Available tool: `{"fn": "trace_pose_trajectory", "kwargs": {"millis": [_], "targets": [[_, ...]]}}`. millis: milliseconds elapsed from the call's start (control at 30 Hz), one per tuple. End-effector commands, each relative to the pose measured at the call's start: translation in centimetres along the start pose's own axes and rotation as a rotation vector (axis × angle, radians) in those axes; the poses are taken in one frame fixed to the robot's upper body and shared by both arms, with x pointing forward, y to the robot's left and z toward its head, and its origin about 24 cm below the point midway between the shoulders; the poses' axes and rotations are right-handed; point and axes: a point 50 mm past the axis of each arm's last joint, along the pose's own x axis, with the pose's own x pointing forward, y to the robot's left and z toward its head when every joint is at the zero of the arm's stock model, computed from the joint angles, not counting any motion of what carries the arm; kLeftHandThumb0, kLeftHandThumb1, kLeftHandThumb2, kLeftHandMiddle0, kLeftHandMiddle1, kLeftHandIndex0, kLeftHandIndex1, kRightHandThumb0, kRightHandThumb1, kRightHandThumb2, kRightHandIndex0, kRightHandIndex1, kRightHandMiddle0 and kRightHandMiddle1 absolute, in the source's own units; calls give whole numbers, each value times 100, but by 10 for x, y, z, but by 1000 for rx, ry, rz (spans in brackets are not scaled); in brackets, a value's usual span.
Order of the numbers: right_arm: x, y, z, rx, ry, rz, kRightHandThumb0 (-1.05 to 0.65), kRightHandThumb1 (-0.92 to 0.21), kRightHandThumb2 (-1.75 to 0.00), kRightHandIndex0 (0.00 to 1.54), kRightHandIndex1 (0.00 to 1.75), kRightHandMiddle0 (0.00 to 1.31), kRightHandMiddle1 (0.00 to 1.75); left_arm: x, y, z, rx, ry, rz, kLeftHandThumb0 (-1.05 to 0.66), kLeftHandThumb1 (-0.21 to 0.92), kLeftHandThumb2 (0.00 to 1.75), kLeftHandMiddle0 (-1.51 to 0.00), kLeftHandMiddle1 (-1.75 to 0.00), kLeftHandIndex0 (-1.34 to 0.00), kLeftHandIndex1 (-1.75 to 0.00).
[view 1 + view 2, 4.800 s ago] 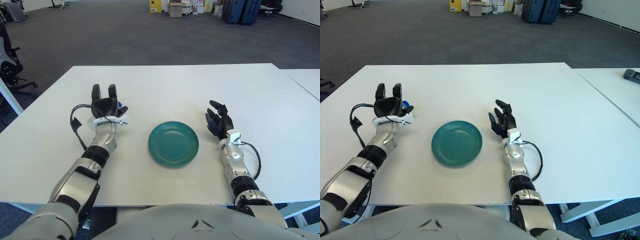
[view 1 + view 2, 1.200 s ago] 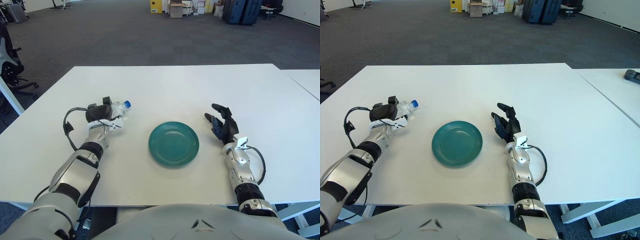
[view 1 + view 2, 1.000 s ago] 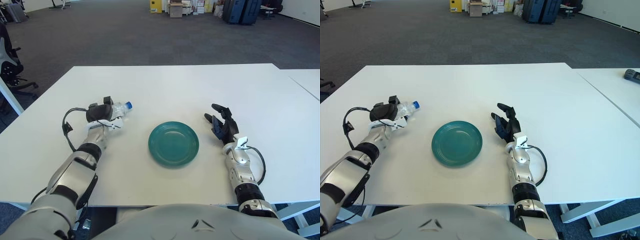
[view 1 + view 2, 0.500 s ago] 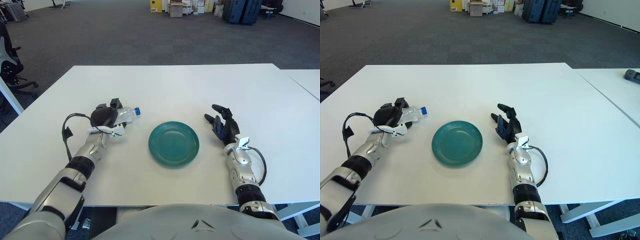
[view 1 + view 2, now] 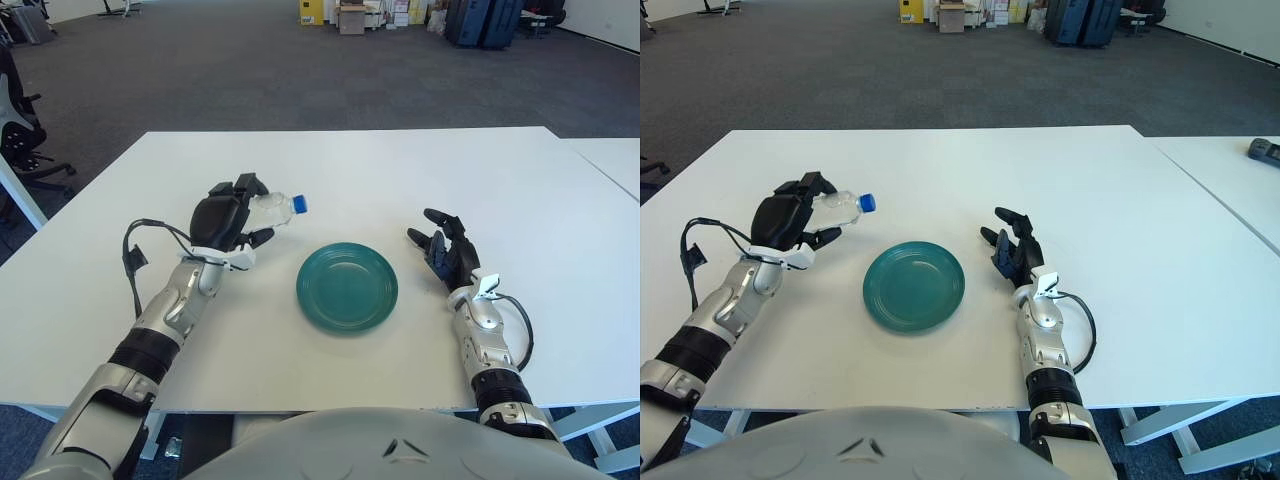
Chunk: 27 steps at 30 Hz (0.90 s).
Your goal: Put the bottle into the plate.
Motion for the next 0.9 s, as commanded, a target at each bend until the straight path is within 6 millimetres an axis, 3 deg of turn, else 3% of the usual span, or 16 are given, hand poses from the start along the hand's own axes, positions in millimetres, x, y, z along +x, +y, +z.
{"fn": "trace_pose_trajectory", "kwargs": {"millis": [0, 467, 867], "targets": [[-11, 1, -23, 21, 128, -14, -75, -92, -91, 70, 15, 9, 93, 2, 8, 6, -42, -37, 36, -44, 42, 118, -114, -175, -53, -175], [-10, 3, -24, 19, 139, -4, -77, -92, -93, 68, 17, 8, 92, 4, 3, 54, -131, -209, 8, -43, 43, 117, -112, -175, -52, -175], [-9, 5, -25, 20, 144, 0, -78, -92, -93, 67, 18, 7, 92, 0, -26, 81, -142, -322, -140, -43, 43, 117, -112, -175, -52, -175]]}}
